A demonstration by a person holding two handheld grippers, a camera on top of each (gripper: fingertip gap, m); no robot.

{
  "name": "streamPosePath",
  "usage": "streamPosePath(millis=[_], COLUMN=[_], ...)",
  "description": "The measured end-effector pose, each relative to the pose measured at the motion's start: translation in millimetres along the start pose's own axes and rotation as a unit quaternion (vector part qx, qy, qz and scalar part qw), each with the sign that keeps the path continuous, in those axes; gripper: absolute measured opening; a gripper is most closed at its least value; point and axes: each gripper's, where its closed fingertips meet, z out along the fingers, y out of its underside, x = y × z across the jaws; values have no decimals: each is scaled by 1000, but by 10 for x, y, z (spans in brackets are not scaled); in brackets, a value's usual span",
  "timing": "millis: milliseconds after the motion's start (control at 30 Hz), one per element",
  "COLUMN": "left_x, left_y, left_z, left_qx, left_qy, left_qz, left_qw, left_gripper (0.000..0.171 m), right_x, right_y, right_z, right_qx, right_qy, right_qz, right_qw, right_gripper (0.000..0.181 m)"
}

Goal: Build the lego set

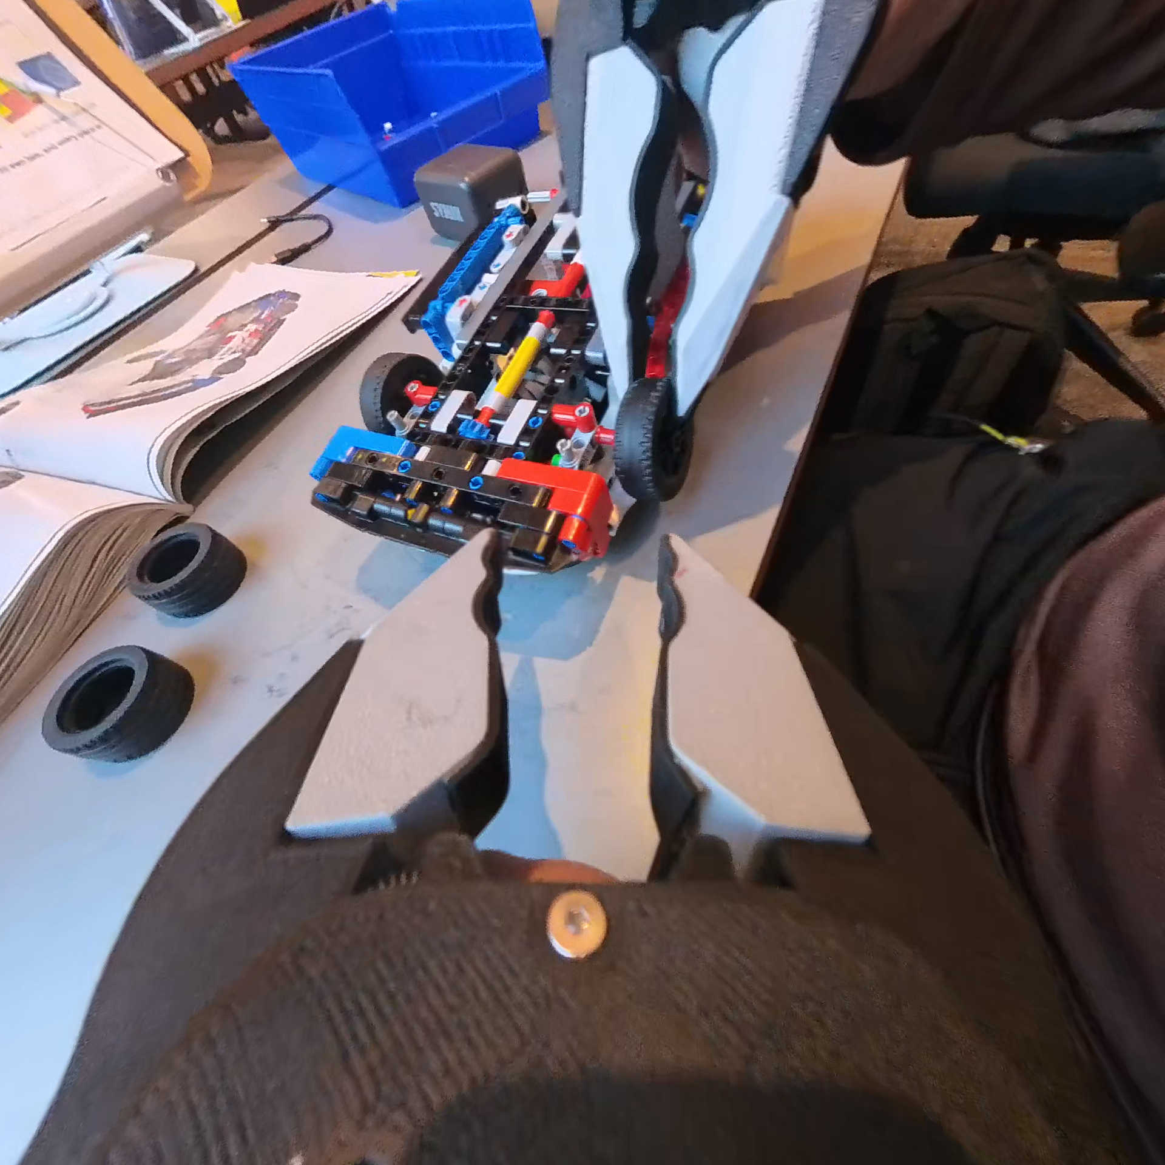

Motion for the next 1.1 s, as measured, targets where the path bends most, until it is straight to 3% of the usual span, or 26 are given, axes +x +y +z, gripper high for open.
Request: streamPosePath(millis=[200, 400, 500, 767, 933, 1100], left_x=[1, -143, -219, -588, -498, -484], left_y=[-100, -127, -151, -10, 15, 71], left_z=[-89, -98, -62, 82, 185, 237], left_qx=[24, 33, 39, 15, 1, -19], left_qy=[16, 48, 74, 186, 257, 279], left_qz=[-21, -26, -18, -17, -9, -12], left_qw=[999, 998, 996, 982, 966, 960], left_gripper=[53, 60, 60, 81, 87, 93], right_x=[-70, -139, -181, -171, -138, -223], right_y=[47, 70, 81, 41, 11, -7], right_z=[-2, -33, -34, -56, -95, -67], right_qx=[-4, -1, 1, 35, 53, 53], right_qy=[57, 139, 156, 139, 132, 98], right_qz=[-94, -224, -246, -192, -137, -112], right_qw=[994, 965, 957, 971, 980, 987], right_gripper=[11, 11, 11, 12, 11, 10])
